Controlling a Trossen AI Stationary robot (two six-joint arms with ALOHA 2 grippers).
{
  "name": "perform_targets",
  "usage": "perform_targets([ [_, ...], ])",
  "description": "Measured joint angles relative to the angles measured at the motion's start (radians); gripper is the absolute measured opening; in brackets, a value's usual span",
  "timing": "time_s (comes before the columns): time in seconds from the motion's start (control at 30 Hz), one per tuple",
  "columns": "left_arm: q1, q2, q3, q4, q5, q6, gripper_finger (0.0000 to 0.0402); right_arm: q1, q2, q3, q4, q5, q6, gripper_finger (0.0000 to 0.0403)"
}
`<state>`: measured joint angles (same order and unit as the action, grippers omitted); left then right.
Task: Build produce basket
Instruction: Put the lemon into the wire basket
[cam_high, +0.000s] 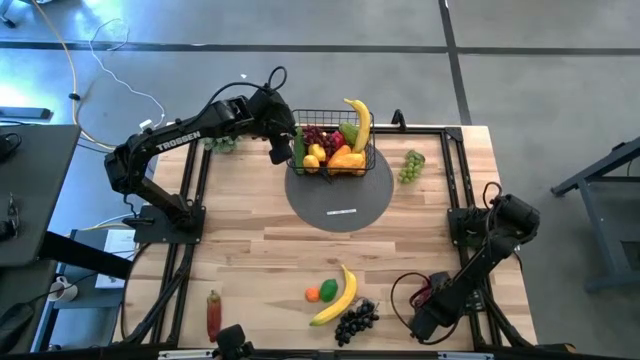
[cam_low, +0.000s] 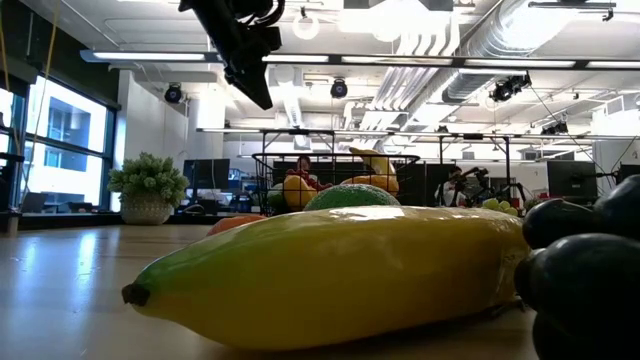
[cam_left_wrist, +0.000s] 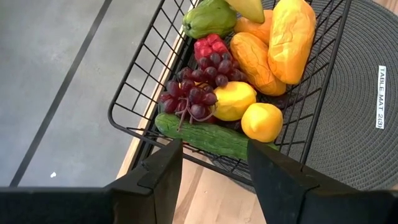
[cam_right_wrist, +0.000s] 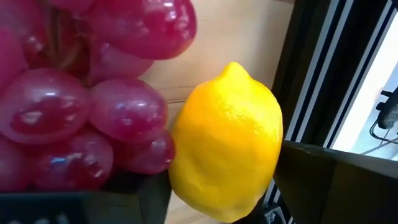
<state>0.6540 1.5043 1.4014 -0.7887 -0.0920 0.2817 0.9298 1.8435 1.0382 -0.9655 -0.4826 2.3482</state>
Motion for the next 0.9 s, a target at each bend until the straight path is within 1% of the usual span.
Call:
perform_targets([
  [0.2,0.000,0.000,0.000,0.000,0.000,-0.001,0.0168,0.000,0.001,0.000,0.006,-0.001,0.000,0.0147],
  [0.37,0.000,0.000,0.000,0.000,0.000,-0.002,0.0168,0.000,-0.012,0.021,-0.016,0.022,0.002,0.0146],
  [0.6,0.000,0.000,0.000,0.000,0.000,-0.002,0.0168,0.000,-0.083,0.059,-0.131,0.038,0.019,0.0149],
  [0.7,0.000,0.000,0.000,0.000,0.000,-0.020,0.0168,-0.006,-0.127,0.060,-0.154,0.053,0.030,0.0146],
  [0.77,0.000,0.000,0.000,0.000,0.000,-0.039,0.0168,-0.016,-0.162,0.060,-0.165,0.091,0.029,0.0145],
  [0.9,0.000,0.000,0.000,0.000,-0.001,-0.044,0.0168,-0.062,-0.239,0.060,-0.181,0.245,-0.002,0.0146],
])
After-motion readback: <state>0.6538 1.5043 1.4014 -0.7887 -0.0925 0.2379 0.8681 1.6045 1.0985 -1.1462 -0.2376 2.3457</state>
